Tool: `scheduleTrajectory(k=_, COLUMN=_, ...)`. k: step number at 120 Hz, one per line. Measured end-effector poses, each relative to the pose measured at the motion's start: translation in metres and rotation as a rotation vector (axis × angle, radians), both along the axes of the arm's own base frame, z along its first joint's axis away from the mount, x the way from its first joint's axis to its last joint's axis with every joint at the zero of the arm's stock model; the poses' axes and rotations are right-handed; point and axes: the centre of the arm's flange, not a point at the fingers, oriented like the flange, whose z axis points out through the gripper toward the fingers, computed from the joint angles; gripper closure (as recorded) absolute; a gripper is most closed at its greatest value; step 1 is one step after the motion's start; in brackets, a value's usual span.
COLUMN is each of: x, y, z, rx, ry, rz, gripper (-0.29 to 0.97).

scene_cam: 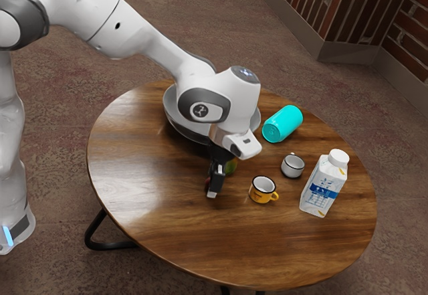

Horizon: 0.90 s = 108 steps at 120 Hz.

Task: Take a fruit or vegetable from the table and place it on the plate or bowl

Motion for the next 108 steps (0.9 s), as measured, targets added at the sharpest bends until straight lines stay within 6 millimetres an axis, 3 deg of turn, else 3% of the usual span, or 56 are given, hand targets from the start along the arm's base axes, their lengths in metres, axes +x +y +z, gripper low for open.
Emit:
scheduleTrajectory(k=14, x=0.002, y=0.002, z=0.002, rx=0.003, ry=-0.006, rz=0.006, gripper=0.22)
scheduleTrajectory(k=60, x=0.001, y=-0.012, z=0.004, rx=0.002, ry=-0.008, rz=-0.021, gripper=0.26)
scheduleTrajectory(k=108, x=0.001, y=-0.003, z=0.004, rx=0.015, ry=-0.002, rz=-0.014, gripper=0.35)
